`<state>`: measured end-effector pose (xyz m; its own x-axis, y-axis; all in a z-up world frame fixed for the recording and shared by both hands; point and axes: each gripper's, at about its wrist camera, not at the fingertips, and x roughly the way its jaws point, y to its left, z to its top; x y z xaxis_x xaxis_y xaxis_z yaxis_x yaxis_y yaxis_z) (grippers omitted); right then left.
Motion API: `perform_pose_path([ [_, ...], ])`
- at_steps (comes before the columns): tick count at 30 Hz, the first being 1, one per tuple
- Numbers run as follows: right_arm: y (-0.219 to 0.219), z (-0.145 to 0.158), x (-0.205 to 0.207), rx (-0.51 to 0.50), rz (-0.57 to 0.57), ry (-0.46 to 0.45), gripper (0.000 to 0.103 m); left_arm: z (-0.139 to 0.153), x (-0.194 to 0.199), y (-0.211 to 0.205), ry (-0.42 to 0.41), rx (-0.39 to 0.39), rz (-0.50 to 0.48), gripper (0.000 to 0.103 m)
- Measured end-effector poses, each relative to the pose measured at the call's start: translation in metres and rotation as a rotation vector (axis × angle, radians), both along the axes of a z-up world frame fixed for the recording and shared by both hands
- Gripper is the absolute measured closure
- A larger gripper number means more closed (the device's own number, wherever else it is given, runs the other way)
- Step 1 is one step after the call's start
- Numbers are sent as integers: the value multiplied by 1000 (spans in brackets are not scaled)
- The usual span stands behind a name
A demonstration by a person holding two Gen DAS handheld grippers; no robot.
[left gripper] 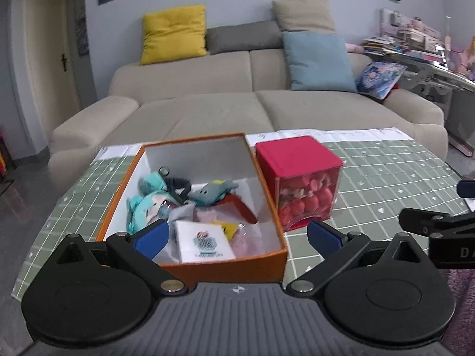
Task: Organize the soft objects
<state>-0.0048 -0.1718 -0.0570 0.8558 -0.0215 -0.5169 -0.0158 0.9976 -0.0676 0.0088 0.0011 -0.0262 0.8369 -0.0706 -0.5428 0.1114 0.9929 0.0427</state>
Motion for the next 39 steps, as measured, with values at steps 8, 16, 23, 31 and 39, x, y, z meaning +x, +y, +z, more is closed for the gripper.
perform_pose_path([
  [8, 0, -7, 3, 7, 1, 29, 3, -2, 0, 3, 11, 1, 7, 0],
  [16, 1, -8, 3, -2, 7, 33, 3, -2, 1, 1, 16, 12, 1, 0],
  [23, 3, -8, 3, -4, 11, 35, 3, -2, 2, 1, 18, 13, -1, 0],
  [31, 3, -9, 4, -5, 14, 40, 3, -3, 2, 1, 20, 14, 1, 0],
  [39, 3, -9, 4, -5, 15, 39, 3, -3, 3, 1, 18, 14, 0, 0],
])
